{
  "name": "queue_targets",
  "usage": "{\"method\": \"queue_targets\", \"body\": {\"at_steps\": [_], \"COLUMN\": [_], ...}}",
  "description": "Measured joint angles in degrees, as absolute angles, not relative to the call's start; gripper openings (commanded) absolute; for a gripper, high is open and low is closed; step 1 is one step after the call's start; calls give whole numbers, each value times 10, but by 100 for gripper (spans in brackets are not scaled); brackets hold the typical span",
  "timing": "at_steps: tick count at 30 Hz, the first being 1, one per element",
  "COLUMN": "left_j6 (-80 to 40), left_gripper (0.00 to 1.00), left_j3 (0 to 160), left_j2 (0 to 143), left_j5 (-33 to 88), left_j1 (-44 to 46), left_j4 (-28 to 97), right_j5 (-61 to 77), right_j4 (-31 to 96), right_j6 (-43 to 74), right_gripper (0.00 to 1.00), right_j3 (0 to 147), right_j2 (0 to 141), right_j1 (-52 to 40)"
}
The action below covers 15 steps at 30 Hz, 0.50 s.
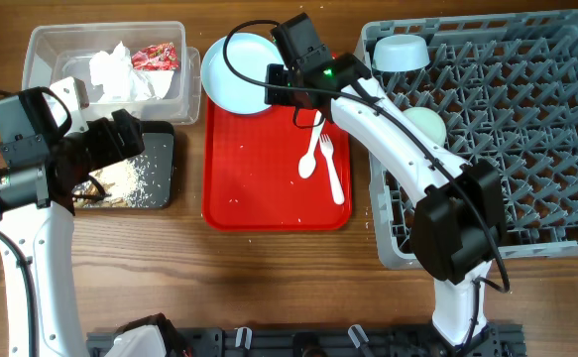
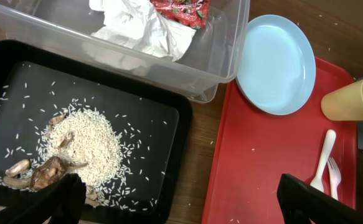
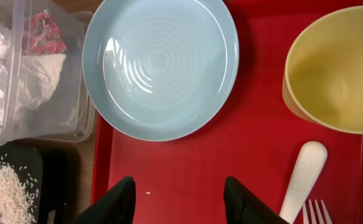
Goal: Sort waste into correct bins and load items into the dishwasher rack
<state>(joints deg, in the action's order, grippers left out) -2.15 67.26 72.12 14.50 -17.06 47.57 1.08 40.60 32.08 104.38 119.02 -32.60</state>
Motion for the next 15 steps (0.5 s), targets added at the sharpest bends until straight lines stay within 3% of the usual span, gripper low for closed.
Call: {"method": "queue_targets", "body": {"at_steps": [10,15], "left_j6": [-22,-44], "left_gripper": [100,100], "left_j3": [673,673], "left_j2": [721,721], "left_j5": [145,189], "left_j1": [-171,-171], "left_j4": [476,449], "right_j5": [30,27], "right_j4": [506,547], "right_j6": [235,202], "right_gripper": [66,68], "right_j3": [1038,1045], "right_j2": [1132,878], "right_j1": [-295,-101]}}
